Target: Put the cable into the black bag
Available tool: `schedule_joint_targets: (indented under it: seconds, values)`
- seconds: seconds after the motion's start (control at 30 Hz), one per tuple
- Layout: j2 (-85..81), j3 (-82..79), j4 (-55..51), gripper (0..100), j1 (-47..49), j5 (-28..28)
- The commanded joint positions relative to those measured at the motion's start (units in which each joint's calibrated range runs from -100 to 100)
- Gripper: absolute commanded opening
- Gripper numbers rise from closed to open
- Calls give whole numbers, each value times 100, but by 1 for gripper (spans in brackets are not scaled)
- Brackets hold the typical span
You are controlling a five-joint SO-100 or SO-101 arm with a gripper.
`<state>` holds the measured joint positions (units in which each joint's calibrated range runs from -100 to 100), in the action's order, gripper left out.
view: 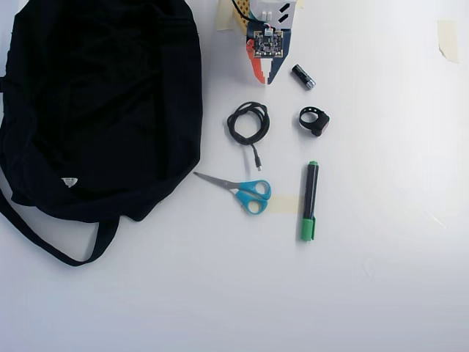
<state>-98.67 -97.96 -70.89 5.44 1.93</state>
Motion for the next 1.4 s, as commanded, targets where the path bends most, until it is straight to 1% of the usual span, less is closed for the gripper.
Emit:
schedule_joint_targets:
  seconds: [0.0,0.77,0.9,1.0,1.07,1.37]
  values:
    - [-75,-133,-198,2,-28,-20]
    - [-66,-133,-189,2,-5,-9]
    - [-58,-133,-26,2,-28,27]
    - [0,-106,465,3,-28,27]
    - [183,-34,1077,3,-28,33]
    - [1842,667,4591,2,114,38]
